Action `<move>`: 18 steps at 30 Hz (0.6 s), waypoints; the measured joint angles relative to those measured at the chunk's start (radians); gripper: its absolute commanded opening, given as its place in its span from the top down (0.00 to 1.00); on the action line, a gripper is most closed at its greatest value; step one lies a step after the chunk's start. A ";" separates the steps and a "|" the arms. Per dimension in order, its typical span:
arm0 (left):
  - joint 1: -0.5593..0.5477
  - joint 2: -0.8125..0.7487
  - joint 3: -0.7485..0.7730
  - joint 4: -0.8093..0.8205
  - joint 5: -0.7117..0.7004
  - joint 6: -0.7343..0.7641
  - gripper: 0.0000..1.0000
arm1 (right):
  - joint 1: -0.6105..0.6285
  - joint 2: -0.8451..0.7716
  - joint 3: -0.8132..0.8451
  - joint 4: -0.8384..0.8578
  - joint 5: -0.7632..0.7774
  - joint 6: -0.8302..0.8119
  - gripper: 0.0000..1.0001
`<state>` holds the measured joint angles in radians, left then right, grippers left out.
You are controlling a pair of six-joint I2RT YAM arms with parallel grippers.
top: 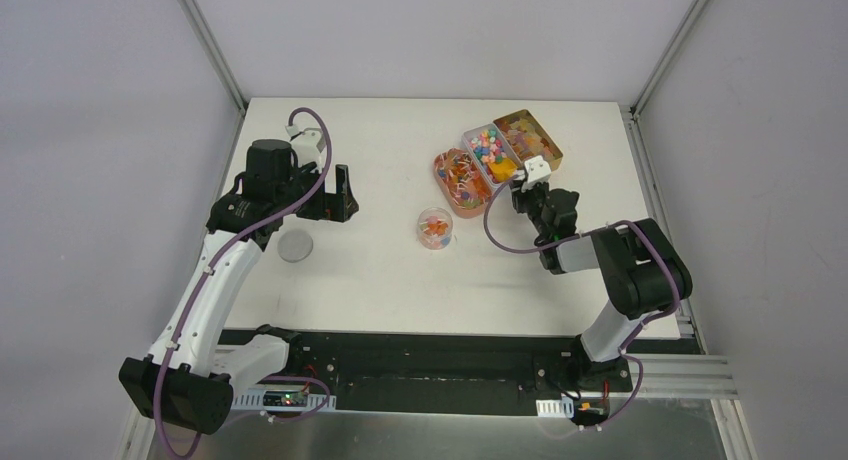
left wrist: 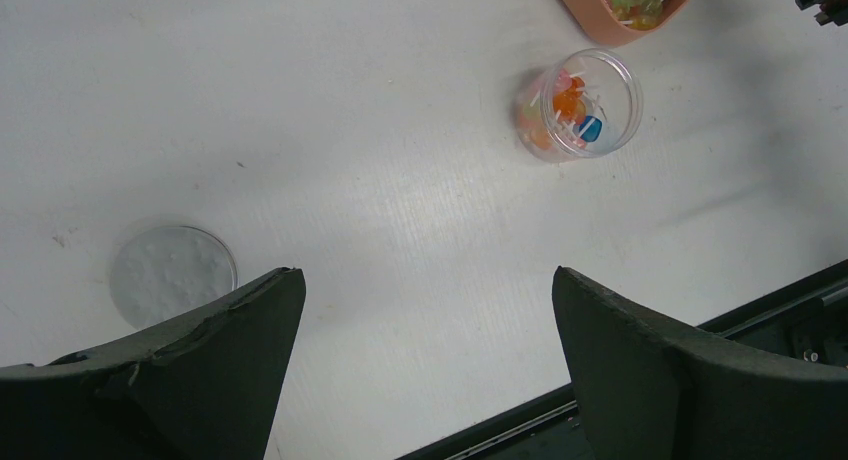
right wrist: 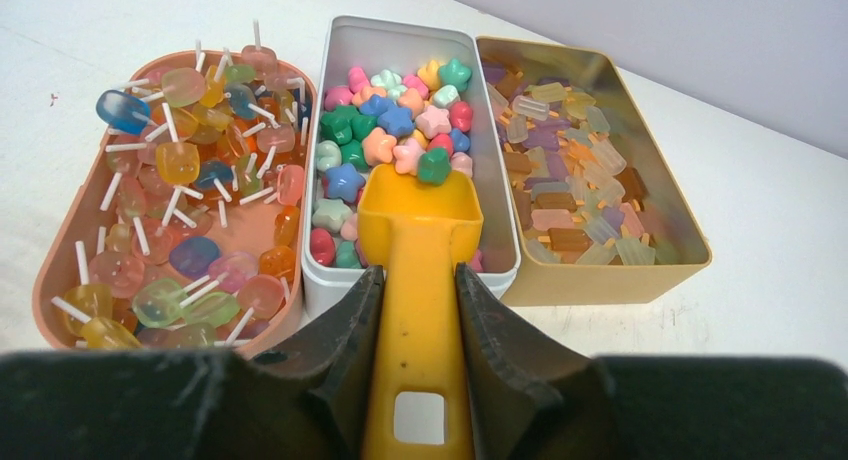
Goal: Pack the candies
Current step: Scoop the fake candies from the storage box.
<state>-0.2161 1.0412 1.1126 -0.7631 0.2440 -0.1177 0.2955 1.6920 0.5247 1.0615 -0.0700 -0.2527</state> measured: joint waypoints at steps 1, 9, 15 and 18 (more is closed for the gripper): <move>0.000 0.000 0.000 0.000 0.000 0.000 0.01 | -0.002 0.000 -0.011 0.018 -0.003 0.001 1.00; 0.000 0.011 0.000 0.000 -0.001 0.000 0.01 | -0.011 0.017 -0.064 0.151 -0.033 0.021 1.00; 0.000 0.022 -0.005 0.000 -0.003 0.000 0.01 | -0.019 0.057 -0.082 0.236 -0.045 0.034 1.00; 0.000 0.026 -0.006 0.000 -0.007 0.000 0.01 | -0.023 0.058 -0.082 0.253 -0.047 0.034 1.00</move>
<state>-0.2161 1.0676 1.1061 -0.7631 0.2371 -0.1181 0.2722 1.7496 0.4427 1.3140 -0.1169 -0.2184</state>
